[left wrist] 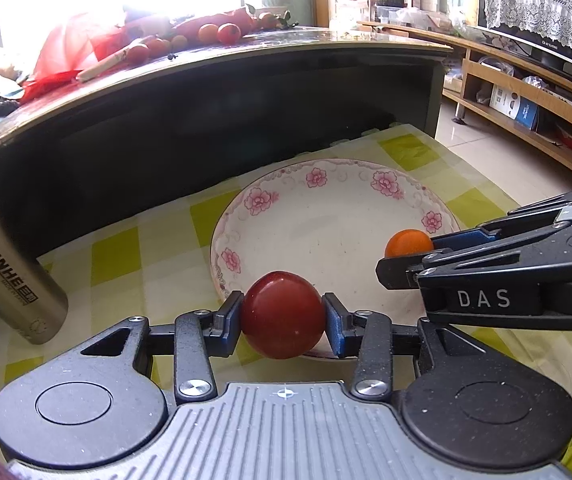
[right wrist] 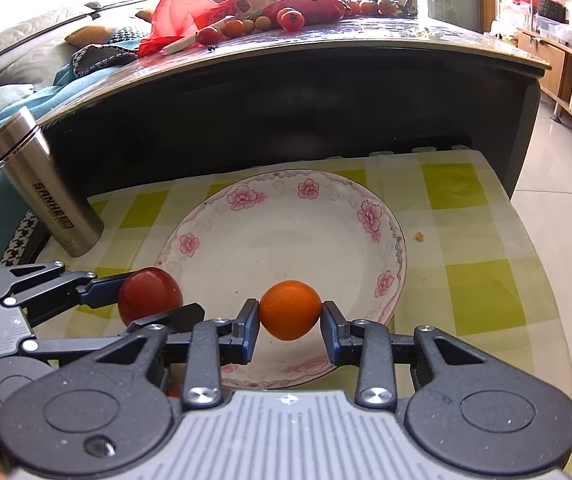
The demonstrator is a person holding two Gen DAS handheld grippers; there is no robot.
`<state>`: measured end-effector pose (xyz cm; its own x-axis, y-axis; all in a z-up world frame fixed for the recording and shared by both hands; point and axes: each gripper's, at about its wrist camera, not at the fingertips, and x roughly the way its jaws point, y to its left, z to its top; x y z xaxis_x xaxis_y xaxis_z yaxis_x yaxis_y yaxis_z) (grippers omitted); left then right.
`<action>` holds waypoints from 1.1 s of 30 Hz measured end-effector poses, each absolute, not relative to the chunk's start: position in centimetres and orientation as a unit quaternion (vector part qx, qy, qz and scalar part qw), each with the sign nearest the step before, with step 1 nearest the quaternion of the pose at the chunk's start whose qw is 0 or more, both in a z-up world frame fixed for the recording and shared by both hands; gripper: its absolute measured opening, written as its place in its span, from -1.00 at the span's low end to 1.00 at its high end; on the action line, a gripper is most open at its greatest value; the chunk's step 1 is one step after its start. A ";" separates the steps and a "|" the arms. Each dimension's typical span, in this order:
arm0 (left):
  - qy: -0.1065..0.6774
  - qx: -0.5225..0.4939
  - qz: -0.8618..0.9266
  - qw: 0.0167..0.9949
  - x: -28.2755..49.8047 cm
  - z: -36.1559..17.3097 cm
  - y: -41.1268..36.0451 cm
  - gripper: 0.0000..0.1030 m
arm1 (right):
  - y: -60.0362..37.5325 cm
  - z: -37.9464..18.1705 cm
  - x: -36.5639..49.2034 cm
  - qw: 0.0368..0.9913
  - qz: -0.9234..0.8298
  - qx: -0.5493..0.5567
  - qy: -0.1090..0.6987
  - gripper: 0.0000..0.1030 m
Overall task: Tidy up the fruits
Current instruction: 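Carry tomato and orange over the flowered bowl and open both grippers, then grasp a brown round fruit with the left gripper while the right grasps a cherry tomato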
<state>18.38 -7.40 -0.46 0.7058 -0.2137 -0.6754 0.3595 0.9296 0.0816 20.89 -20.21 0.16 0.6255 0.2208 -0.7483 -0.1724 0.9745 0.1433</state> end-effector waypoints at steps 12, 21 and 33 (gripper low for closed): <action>0.346 0.100 -0.149 0.921 18.4 -0.1 -7.2 0.05 | -20.7 0.9 20.9 0.908 0.096 0.044 0.405 -0.15; 0.341 0.086 -0.138 0.926 18.1 0.9 -6.2 0.05 | -21.1 1.9 20.0 0.911 0.095 0.058 0.396 -0.15; 0.346 0.090 -0.135 0.924 15.2 1.8 -4.4 0.12 | -20.2 2.7 16.1 0.906 0.125 0.051 0.401 -0.14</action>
<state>15.23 -4.41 1.85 0.7239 -0.1862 -0.6643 0.3113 0.9475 0.0736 16.13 -20.20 2.67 0.6472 0.2664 -0.7143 -0.1849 0.9638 0.1919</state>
